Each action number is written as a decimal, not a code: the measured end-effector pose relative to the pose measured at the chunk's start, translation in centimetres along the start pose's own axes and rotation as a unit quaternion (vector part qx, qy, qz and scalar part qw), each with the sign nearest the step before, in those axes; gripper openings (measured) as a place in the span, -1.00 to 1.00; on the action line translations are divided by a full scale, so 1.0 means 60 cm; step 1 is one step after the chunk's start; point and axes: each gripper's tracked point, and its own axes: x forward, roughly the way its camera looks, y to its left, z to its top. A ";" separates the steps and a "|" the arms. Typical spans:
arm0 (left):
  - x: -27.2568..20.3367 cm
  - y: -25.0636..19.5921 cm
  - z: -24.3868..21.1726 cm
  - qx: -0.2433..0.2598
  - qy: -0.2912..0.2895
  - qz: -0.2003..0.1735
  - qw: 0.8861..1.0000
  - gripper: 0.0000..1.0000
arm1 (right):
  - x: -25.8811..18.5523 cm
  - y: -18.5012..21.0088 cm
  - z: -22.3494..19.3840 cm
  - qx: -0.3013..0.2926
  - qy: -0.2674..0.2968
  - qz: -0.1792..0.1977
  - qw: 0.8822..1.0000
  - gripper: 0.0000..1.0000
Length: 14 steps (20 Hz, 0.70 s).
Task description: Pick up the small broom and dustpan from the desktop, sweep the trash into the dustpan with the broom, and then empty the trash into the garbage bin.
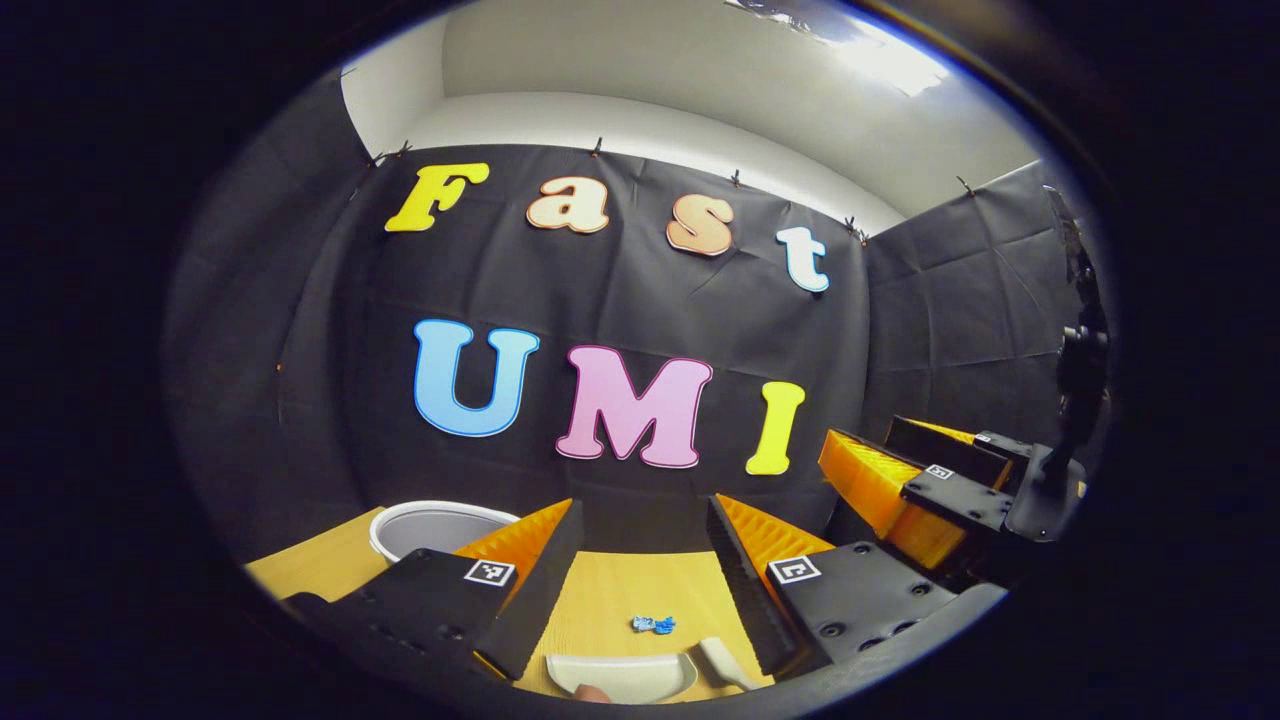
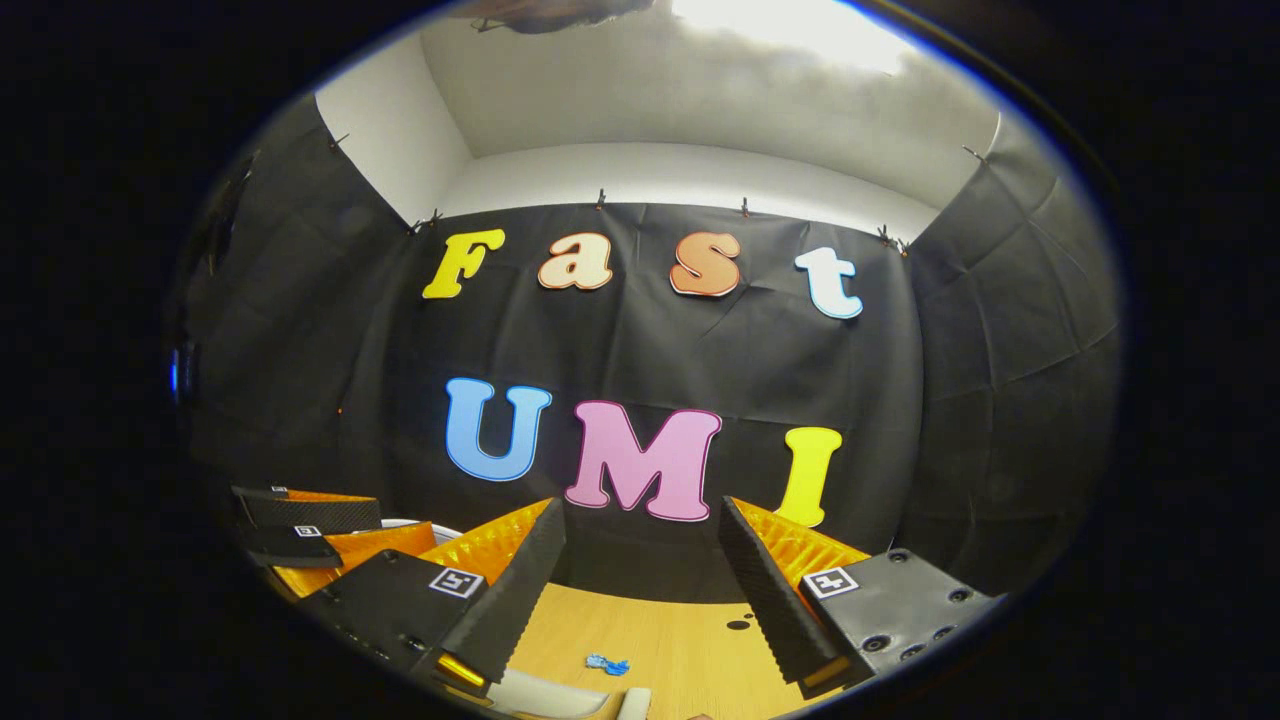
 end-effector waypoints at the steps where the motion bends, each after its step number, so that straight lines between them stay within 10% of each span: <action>1: 0.001 -0.004 -0.004 0.003 0.003 0.000 1.000 0.49 | 0.000 -0.003 -0.001 0.001 -0.001 0.003 1.000 0.99; 14: 0.043 -0.003 -0.063 0.000 0.064 0.044 0.997 0.50 | 0.017 -0.043 -0.025 0.012 0.011 0.002 1.000 0.99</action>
